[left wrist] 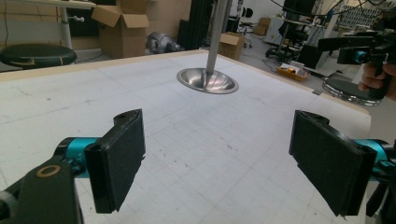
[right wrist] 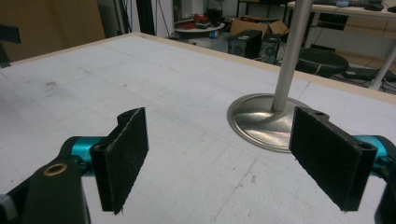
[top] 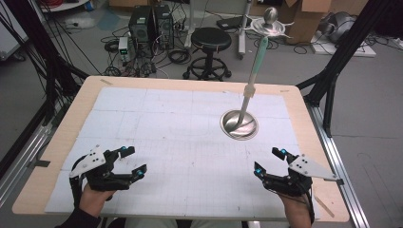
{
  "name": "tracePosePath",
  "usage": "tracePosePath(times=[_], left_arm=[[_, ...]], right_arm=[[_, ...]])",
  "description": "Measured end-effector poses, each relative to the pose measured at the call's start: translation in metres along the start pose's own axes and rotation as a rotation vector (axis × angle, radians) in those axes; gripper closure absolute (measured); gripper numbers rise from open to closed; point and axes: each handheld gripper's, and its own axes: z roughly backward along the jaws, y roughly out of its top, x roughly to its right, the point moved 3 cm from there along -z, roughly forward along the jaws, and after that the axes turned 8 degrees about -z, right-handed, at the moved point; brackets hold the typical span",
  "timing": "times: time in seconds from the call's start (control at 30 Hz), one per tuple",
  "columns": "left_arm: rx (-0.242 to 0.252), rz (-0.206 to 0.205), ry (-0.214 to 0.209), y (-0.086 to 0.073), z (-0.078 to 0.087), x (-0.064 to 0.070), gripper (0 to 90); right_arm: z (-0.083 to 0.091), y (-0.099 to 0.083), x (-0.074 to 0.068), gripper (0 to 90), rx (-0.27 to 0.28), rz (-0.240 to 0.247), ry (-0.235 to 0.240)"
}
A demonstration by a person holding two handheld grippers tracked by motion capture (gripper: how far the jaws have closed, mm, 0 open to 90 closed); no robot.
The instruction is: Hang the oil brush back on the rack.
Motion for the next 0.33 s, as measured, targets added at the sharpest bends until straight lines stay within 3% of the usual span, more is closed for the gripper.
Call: tracePosePath(times=[0.33], left_arm=[[-0.015,0.006,0.011,-0.0022,-0.0017,-0.0006,18.9]], right_arm=[[0.0000,0.0000,0.0018,18.1,0.004,-0.001,0.005]])
